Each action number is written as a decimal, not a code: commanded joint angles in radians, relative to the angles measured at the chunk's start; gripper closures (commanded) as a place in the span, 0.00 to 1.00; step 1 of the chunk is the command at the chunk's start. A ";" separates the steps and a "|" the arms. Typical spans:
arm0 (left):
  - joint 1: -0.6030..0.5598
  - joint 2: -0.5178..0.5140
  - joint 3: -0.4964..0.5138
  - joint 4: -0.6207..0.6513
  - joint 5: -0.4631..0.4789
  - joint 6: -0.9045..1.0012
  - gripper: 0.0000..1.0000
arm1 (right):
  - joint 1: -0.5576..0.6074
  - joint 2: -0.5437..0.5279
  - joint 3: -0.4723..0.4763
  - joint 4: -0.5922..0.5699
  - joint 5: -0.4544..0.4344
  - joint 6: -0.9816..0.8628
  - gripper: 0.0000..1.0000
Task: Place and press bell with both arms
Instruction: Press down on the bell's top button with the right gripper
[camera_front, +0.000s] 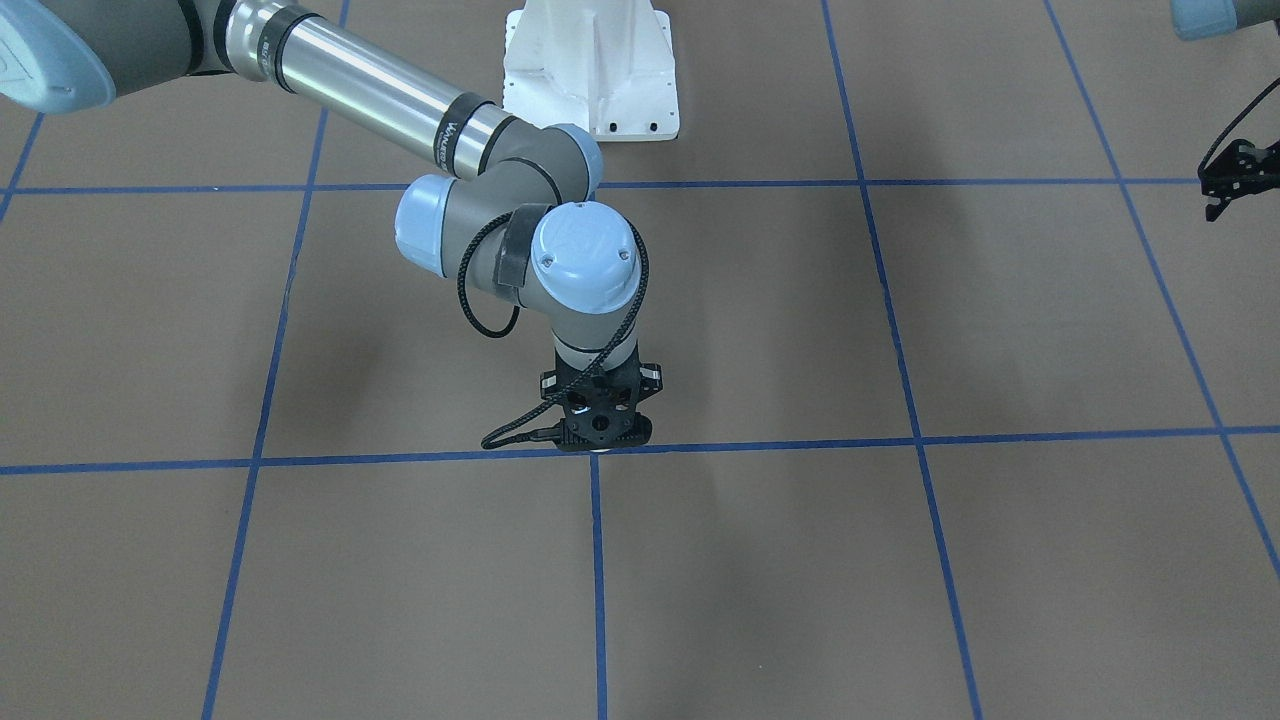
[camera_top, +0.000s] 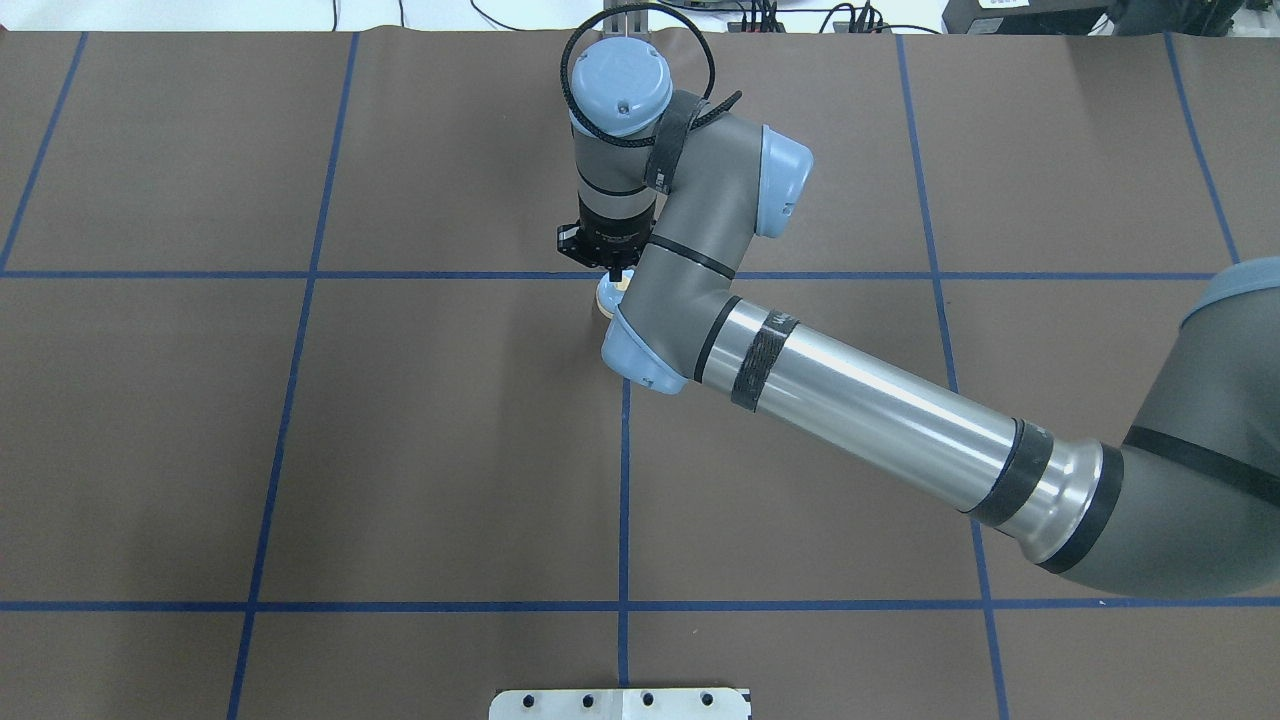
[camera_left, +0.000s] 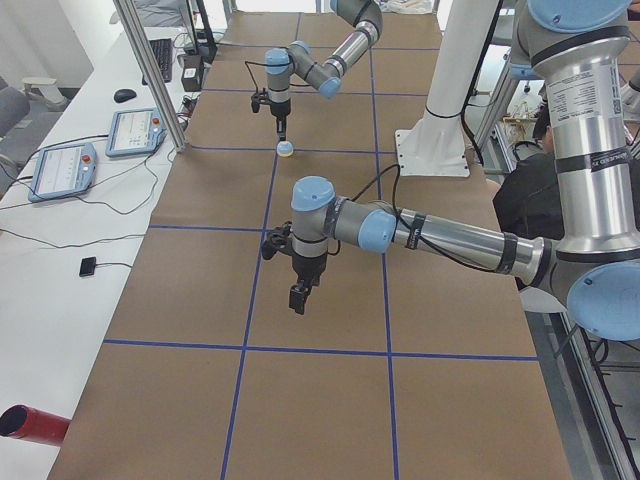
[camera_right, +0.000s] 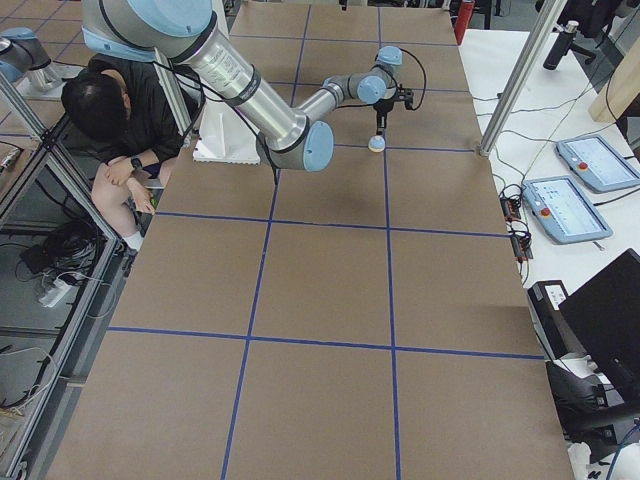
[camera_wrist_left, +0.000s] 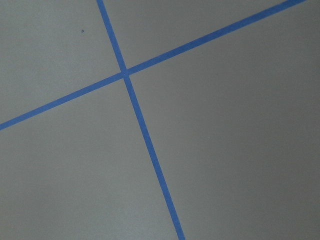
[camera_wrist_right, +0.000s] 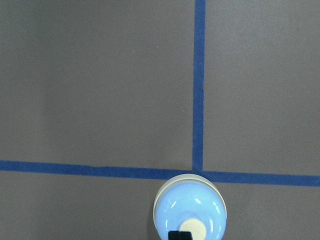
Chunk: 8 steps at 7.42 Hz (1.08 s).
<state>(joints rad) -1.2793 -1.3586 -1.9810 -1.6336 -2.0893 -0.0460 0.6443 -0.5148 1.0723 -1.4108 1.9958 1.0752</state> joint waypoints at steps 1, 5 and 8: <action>0.000 0.001 0.001 0.000 0.000 -0.002 0.00 | 0.000 -0.002 -0.002 0.001 0.000 0.000 1.00; 0.000 0.000 0.002 -0.003 0.000 -0.005 0.00 | -0.003 -0.008 -0.002 0.001 0.000 0.000 1.00; 0.000 0.000 0.004 -0.005 0.000 -0.005 0.00 | -0.009 -0.014 -0.003 0.001 0.000 -0.001 1.00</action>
<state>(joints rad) -1.2793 -1.3591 -1.9779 -1.6370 -2.0893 -0.0505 0.6378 -0.5257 1.0703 -1.4097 1.9957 1.0751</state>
